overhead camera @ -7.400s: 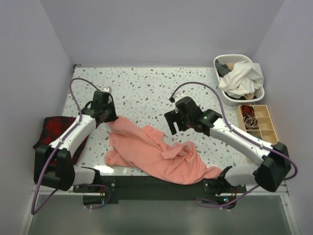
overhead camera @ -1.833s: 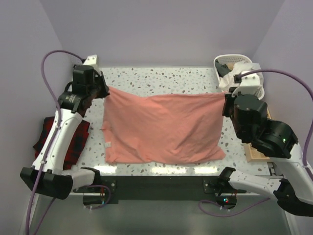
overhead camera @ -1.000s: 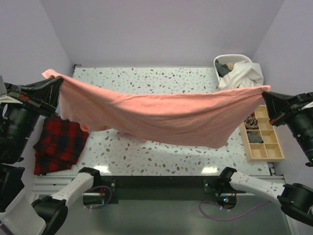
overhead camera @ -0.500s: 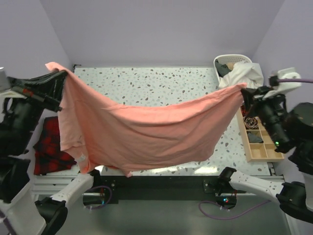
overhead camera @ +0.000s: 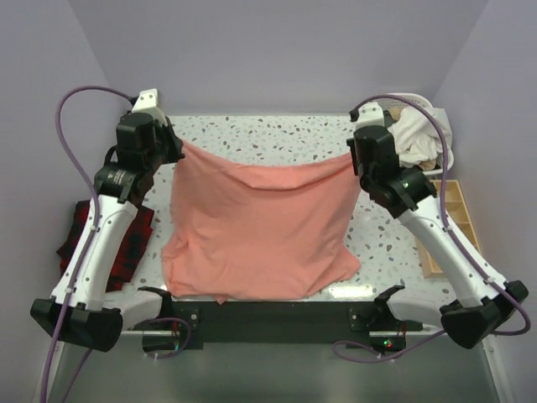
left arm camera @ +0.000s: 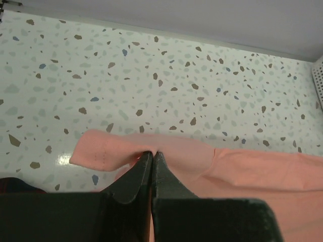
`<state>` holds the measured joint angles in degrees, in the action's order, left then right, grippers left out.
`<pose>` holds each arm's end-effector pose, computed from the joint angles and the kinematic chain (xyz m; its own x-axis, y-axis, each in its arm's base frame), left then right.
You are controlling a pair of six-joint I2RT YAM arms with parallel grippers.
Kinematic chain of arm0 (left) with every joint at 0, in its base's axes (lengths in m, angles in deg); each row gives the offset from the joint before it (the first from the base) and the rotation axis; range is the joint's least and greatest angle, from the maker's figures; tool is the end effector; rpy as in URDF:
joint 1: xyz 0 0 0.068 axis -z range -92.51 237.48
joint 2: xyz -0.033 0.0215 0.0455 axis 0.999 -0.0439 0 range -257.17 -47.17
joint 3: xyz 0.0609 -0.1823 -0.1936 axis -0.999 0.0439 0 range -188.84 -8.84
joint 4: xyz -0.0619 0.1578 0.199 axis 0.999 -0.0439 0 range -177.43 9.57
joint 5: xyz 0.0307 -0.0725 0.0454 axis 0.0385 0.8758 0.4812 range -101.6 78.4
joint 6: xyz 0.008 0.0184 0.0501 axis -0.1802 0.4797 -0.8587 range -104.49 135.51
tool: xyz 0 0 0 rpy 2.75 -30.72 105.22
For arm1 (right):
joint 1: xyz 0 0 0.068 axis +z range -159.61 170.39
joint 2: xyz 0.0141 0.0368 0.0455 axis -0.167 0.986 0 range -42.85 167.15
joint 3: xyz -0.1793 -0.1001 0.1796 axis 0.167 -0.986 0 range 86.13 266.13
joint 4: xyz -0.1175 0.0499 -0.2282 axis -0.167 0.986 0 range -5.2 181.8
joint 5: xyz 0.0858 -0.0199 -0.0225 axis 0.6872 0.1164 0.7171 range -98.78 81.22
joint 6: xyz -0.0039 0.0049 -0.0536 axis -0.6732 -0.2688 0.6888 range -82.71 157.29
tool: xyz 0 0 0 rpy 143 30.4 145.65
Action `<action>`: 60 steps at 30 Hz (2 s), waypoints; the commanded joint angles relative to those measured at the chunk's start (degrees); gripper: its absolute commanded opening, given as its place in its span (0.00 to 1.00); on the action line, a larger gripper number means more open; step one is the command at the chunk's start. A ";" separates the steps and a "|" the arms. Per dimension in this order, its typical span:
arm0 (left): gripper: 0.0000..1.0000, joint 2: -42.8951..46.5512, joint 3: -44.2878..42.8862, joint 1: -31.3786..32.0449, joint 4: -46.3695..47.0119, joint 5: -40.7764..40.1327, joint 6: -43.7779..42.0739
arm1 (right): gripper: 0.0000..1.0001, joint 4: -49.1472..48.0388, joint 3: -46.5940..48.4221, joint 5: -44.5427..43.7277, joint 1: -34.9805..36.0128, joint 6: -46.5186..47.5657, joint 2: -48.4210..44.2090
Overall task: Fold and stack the t-shirts
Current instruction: Flatten out the tshirt
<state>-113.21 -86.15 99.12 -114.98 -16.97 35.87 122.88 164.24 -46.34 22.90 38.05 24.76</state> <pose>0.2376 -0.0456 0.4181 -0.4034 -0.2706 -0.8741 -0.0253 0.9582 -0.2850 0.2141 0.1108 0.4139 -0.3909 -0.2616 -0.8825 0.0244 0.9555 -0.2940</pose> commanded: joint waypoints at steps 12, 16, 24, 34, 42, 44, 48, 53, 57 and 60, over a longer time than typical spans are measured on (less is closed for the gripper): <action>0.00 -25.88 -3.45 -2.93 27.24 -4.22 -0.67 | 0.00 -12.51 14.70 26.65 -24.41 -10.51 32.74; 0.00 -33.16 -5.55 -4.08 32.87 -2.73 -2.07 | 0.00 -14.70 21.19 29.99 -25.83 -10.07 41.00; 0.00 -46.71 -15.57 -5.57 42.44 -1.58 -7.43 | 0.00 -16.38 35.61 29.30 -27.24 -9.10 59.09; 0.81 -68.09 -39.95 -7.94 32.25 -11.94 -10.87 | 0.95 -22.08 38.99 24.56 -27.85 -9.28 62.23; 0.93 -49.92 -22.63 -8.74 29.46 -8.54 -4.47 | 0.99 -15.63 28.95 33.95 -28.03 -11.21 50.43; 0.92 -45.78 -14.82 -8.39 28.05 -2.76 -2.35 | 0.99 -13.05 26.24 37.37 -28.03 -12.27 47.19; 0.84 -33.05 5.79 -6.81 32.07 8.51 5.28 | 0.99 -11.54 12.47 41.15 -28.03 -14.11 39.56; 0.80 -23.80 19.38 -0.75 32.88 13.80 8.64 | 0.99 -10.05 2.24 46.50 -27.68 -16.92 31.19; 0.79 -17.39 27.46 6.28 28.06 8.20 8.90 | 0.98 -6.80 -5.13 44.36 -24.17 -15.35 26.09; 0.78 -13.52 34.31 6.38 28.04 6.95 11.09 | 0.98 -7.49 -11.19 44.15 -22.14 -16.30 23.27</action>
<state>-133.05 -58.72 105.16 -85.71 -7.81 43.08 113.81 159.01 -3.06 -2.50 23.12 53.37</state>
